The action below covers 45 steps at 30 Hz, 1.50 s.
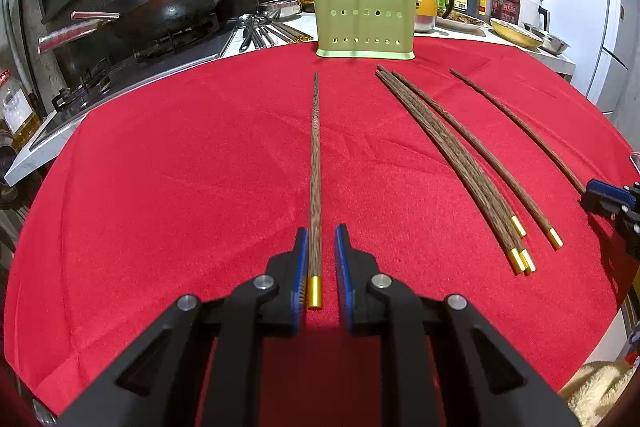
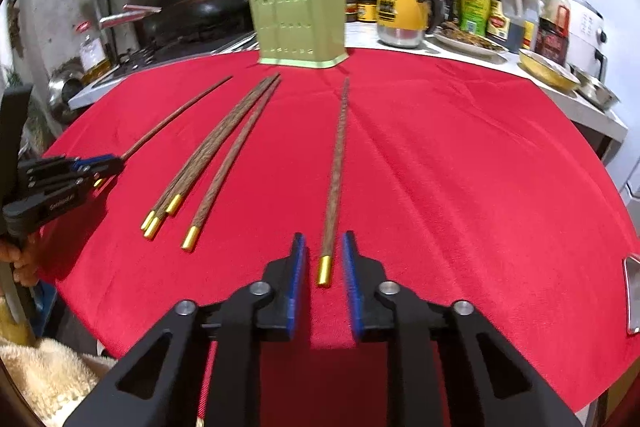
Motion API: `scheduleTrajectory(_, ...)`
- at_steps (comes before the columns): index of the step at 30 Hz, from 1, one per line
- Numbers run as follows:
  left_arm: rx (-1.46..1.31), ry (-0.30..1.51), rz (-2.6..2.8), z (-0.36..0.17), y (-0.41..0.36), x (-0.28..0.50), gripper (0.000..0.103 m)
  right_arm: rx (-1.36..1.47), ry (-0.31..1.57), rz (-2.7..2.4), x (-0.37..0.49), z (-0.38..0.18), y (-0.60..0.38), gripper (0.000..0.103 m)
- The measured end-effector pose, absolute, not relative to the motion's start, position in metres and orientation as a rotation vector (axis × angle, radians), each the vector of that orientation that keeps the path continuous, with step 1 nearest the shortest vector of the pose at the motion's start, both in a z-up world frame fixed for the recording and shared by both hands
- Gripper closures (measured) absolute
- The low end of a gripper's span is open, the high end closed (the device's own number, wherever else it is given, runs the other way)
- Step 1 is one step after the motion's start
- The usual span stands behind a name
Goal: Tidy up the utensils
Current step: 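Lift both held chopsticks off the red cloth and tilt them upright, then carry both upright chopsticks over the green holder and lower them in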
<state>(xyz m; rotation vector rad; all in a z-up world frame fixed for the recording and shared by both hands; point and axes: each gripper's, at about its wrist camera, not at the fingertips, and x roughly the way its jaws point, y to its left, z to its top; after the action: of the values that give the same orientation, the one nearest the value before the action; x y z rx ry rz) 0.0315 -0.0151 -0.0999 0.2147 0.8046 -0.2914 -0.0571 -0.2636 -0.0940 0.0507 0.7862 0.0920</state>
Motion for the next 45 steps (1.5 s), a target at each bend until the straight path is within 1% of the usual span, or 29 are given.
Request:
scheduleTrajectory(1, 0.212, 0.805, -0.291, -0.1, -0.015, 0.032, 0.089, 0.055, 0.783, 0.084, -0.055, -0.094, -0.265, 0.093)
scheduleTrajectory(3, 0.209, 0.805, -0.29, -0.1, -0.015, 0.032, 0.089, 0.061, 0.781, 0.078, -0.051, -0.094, -0.266, 0.095)
scheduleTrajectory(13, 0.233, 0.778, -0.282, -0.101, -0.018, 0.029, 0.09, 0.012, 0.751, 0.045, -0.061, -0.096, -0.26, 0.092)
scheduleTrajectory(15, 0.24, 0.771, -0.285, -0.101, -0.019, 0.028, 0.092, 0.019, 0.737, 0.033, -0.062, -0.097, -0.259, 0.095)
scheduleTrajectory(17, 0.23, 0.771, -0.293, -0.1, -0.016, 0.029, 0.096, 0.033, 0.732, 0.032, -0.062, -0.097, -0.26, 0.096)
scheduleTrajectory(20, 0.168, 0.774, -0.322, -0.093, -0.007, 0.029, 0.096, 0.079, 0.729, 0.041, -0.062, -0.092, -0.266, 0.096)
scheduleTrajectory(26, 0.115, 0.624, -0.332, -0.043, 0.007, 0.019, 0.096, 0.091, 0.638, 0.052, -0.066, -0.052, -0.272, 0.096)
scheduleTrajectory(30, 0.08, 0.47, -0.326, 0.01, 0.018, 0.013, 0.096, 0.109, 0.543, 0.063, -0.068, -0.013, -0.278, 0.096)
scheduleTrajectory(35, 0.038, 0.348, -0.326, 0.053, 0.027, 0.006, 0.096, 0.114, 0.429, 0.08, -0.067, 0.034, -0.281, 0.096)
scheduleTrajectory(39, 0.025, 0.31, -0.319, 0.067, 0.032, 0.004, 0.096, 0.105, 0.368, 0.085, -0.067, 0.061, -0.281, 0.096)
scheduleTrajectory(45, 0.025, 0.31, -0.318, 0.066, 0.031, 0.006, 0.096, 0.085, 0.319, 0.09, -0.063, 0.09, -0.281, 0.096)
